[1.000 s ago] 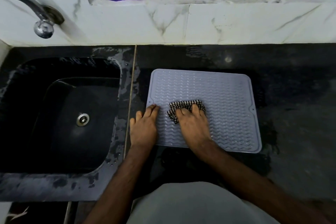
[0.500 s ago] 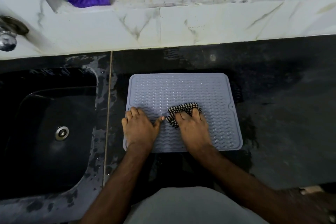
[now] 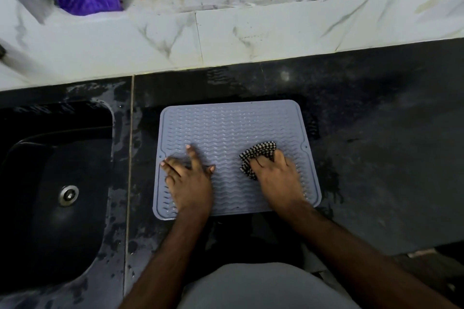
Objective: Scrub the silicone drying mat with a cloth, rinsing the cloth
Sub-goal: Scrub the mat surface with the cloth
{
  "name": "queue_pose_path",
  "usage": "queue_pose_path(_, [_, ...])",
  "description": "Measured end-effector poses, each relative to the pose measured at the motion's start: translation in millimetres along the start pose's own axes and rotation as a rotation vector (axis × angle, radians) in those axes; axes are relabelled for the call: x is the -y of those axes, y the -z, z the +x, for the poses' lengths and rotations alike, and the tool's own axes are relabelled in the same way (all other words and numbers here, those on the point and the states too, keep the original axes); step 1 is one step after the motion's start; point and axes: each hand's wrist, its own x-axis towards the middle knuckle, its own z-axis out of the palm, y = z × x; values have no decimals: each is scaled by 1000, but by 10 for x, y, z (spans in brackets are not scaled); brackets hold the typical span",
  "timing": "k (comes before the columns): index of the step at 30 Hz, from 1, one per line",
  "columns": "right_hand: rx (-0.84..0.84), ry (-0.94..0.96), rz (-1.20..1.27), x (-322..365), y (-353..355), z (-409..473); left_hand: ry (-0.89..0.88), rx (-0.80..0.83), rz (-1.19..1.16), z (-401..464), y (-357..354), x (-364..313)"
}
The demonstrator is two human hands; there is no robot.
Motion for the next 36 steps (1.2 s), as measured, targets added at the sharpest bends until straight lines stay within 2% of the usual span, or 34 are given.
queue_pose_path(8, [33,94,-5,-472,-11,6,-31,28,8,25,52,-77])
queue_pose_path(9, [44,92,7,-502,-6,1,-83,-18,26,6,69,-118])
queue_pose_path(11, [81,80,45,-532,5,-7,-338,-101,38,-22,100,-280])
queue_pose_path(13, [126,73,91,-534,1,5,-609,-54,32,-72,57,-490])
queue_pose_path(14, [145,75,111,-537,-4,12,-644,1,13,-110,29,-583])
queue_pose_path(17, [149,104,189,-612,-21,-21,-533,56,-85,-219,-79,-744])
queue_pose_path(21, [192,145,174,-750,-49,-63,-542,2,-2,-270,-188,-718])
queue_pose_path(28, [37,46,90,-987,-15,-95,-542,-2,13,-279,-211,-720])
queue_pose_path(31, [83,-3,36,-1011,55,-78,-539,-6,5,-279,-203,-721])
queue_pose_path(36, [279,-147,36,-861,121,-56,-543,4,5,-283,-195,-719])
